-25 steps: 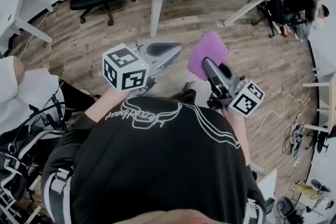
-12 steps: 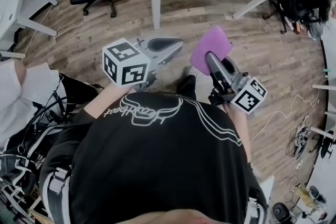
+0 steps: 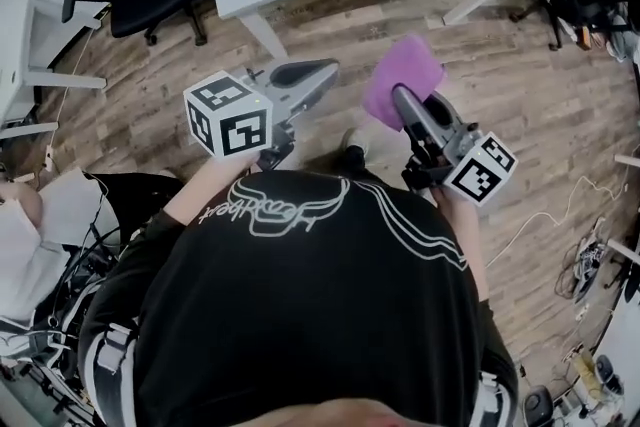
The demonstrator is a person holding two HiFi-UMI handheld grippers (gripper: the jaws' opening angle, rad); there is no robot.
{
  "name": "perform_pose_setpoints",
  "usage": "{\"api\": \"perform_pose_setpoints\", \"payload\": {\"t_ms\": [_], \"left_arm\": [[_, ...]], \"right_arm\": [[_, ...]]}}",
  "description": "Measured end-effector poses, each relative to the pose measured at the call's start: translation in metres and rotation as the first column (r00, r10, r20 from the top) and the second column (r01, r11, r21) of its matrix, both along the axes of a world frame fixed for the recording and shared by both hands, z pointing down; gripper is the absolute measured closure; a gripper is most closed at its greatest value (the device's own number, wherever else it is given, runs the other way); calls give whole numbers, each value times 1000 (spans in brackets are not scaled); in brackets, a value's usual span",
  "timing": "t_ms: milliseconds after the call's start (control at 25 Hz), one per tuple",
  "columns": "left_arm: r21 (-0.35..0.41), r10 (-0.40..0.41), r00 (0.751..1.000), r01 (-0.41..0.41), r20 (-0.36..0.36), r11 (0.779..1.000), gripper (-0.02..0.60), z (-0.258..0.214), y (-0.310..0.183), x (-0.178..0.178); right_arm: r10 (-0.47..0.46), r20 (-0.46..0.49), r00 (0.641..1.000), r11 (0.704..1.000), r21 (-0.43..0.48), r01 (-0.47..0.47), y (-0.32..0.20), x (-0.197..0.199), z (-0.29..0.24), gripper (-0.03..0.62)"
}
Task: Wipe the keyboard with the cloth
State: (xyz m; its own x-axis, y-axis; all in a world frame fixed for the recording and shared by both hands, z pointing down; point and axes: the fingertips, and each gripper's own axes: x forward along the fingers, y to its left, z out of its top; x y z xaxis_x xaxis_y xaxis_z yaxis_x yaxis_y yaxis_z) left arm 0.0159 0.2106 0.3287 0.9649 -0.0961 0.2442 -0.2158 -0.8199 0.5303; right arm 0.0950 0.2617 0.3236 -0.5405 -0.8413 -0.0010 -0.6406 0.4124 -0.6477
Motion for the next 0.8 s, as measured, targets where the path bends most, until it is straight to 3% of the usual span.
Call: {"api": "perform_pose_setpoints", "payload": {"t_ms": [200, 360, 800], "left_arm": [[-45, -10, 1000, 9, -19, 999, 577, 0, -27, 78], [-26, -39, 999, 39, -11, 999, 577, -4, -42, 109], [-91, -179, 984, 179, 11, 980, 577, 23, -117, 84]], "right_arm": [[-12, 2, 1000, 1000, -16, 12, -31, 73, 3, 530], [-56, -12, 998, 998, -21, 56, -51, 105, 5, 530], [-175, -10, 985, 982, -76, 173, -131, 91, 29, 530]]}}
